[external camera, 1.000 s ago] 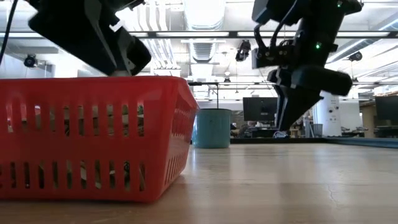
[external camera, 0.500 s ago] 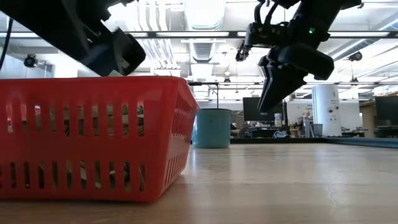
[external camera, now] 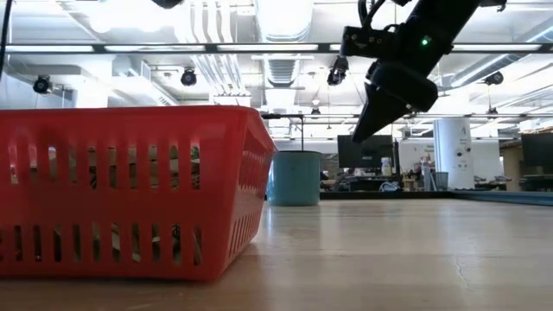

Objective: Pick and place items into bin
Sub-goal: Return to Home Position

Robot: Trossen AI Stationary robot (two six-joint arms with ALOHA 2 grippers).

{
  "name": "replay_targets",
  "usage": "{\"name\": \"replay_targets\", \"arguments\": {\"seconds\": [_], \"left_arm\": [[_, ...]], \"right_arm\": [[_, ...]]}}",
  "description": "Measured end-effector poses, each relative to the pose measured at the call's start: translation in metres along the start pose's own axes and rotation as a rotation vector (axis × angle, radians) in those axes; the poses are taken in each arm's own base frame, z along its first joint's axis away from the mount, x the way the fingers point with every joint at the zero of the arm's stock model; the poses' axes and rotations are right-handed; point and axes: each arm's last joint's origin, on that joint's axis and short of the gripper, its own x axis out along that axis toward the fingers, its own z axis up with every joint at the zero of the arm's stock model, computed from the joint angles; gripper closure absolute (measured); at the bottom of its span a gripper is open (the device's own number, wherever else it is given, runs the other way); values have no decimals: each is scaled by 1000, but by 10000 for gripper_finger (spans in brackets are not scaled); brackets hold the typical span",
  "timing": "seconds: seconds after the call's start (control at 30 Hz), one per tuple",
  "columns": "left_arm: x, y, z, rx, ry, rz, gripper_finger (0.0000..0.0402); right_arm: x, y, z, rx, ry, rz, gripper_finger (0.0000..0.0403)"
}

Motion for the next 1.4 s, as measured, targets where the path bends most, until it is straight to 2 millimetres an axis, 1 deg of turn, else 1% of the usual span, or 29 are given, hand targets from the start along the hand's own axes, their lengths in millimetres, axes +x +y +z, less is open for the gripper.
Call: {"name": "replay_targets", "arguments": {"seconds": [0.07, 0.13, 0.23, 0.33, 0.4, 0.47, 0.57, 0.63, 0.7, 0.77, 0.87, 0.93, 1.03, 1.13, 1.27, 1.4], "left_arm": [[-10, -1, 9, 30, -91, -19, 231], [-19, -2, 18, 4, -196, -40, 230], [-31, 0, 27, -4, -268, -51, 230], [-43, 1, 33, 41, -309, -48, 230], [-51, 3, 37, 88, -335, -42, 230], [-57, 4, 38, 172, -353, -28, 230], [-64, 6, 39, 308, -361, 6, 230], [-71, 9, 40, 341, -363, 74, 230], [-75, 15, 39, 334, -363, 196, 230], [-76, 20, 33, 321, -337, 321, 230], [-79, 26, 23, 303, -307, 449, 230], [-81, 29, 15, 296, -302, 485, 230], [-84, 32, 0, 278, -299, 483, 230], [-92, 37, -14, 239, -323, 477, 230], [-107, 44, -34, 196, -349, 472, 230], [-125, 51, -49, 155, -406, 468, 230]], "right_arm": [[-2, 5, -2, 18, -3, 9, 344], [-5, 11, -6, 9, -3, 20, 344], [-10, 21, -11, 4, -28, 36, 344], [-15, 29, -12, 24, -115, -8, 344], [-20, 33, -7, 47, -199, -44, 345], [-26, 37, -1, 42, -264, -74, 346], [-41, 36, 16, 29, -367, -77, 346], [-53, 32, 26, 13, -434, -66, 346], [-66, 26, 33, -15, -478, -40, 346], [-82, 18, 38, -38, -521, 14, 346], [-105, 3, 40, -62, -585, 135, 346], [-118, -8, 36, -59, -621, 198, 346], [-134, -23, 29, -55, -672, 256, 346], [-144, -36, 19, -34, -709, 268, 346], [-147, -48, 2, -18, -730, 275, 346], [-148, -62, -19, 0, -752, 279, 346]]}}
